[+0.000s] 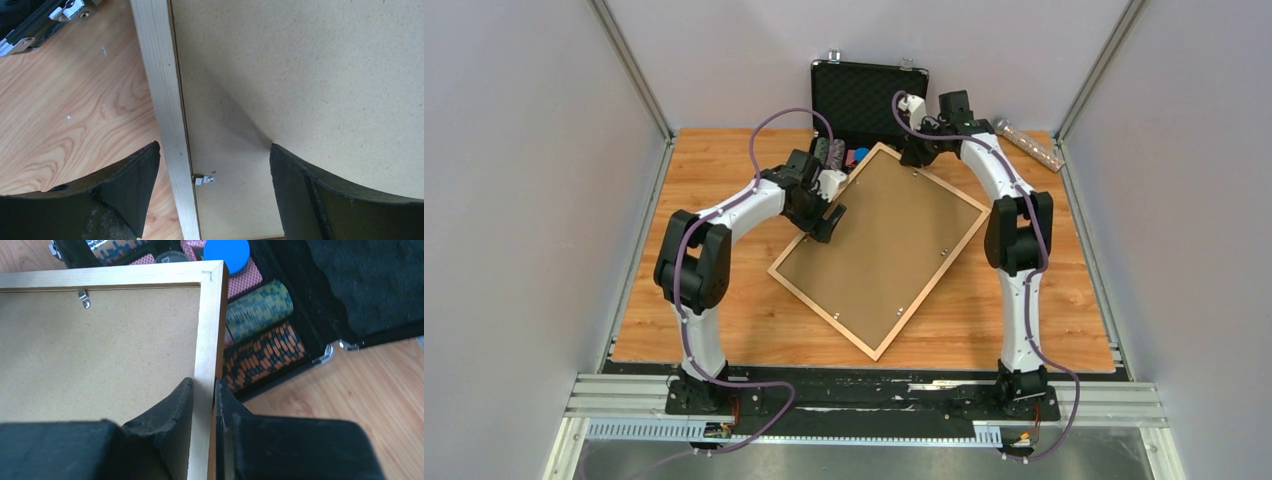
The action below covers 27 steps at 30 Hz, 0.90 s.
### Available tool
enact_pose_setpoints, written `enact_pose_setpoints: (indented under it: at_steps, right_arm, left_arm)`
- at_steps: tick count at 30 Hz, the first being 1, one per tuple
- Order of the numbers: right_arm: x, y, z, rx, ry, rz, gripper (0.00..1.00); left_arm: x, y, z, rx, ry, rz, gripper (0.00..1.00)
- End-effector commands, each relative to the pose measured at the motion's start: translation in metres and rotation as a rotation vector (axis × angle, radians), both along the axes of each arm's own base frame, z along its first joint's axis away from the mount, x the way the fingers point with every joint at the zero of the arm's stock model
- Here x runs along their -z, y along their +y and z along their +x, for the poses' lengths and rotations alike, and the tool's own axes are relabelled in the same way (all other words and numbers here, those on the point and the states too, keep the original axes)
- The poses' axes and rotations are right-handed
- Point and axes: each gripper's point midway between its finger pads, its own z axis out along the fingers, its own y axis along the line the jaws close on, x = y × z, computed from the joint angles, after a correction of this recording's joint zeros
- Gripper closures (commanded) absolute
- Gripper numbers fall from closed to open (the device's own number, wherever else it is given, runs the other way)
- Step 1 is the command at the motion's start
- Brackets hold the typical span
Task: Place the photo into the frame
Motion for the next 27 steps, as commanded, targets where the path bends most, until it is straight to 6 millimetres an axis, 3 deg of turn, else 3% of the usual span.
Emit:
enact_pose_setpoints:
  at_steps: [1,7,19,22,27]
  right_arm:
    - [-0.04,0.034,0.019,-0.1,-0.161,0.057,1.0]
    - [-0.034,0.052,0.027,-0.084,-0.17,0.059,0.97]
    - [-0.024,0.067,0.039,-0.02,-0.18,0.045,0.9]
    - [-0.023,0.065,0.041,0.012,-0.176,0.036,0.83]
    - [-0.025,0.057,0.045,0.077,-0.172,0.024,0.63]
  left_arm:
    - [-0.008,-0.002,0.012,-0.011,-0.017,-0.052,0.15]
    - [-0.012,0.01,0.011,-0.085,-0.017,-0.06,0.27]
    - [-0.003,0.02,-0.004,-0.158,0.019,-0.051,0.46]
    - [-0.002,0.021,-0.004,-0.169,0.019,-0.048,0.47]
    - [-0.002,0.022,-0.005,-0.176,0.018,-0.046,0.47]
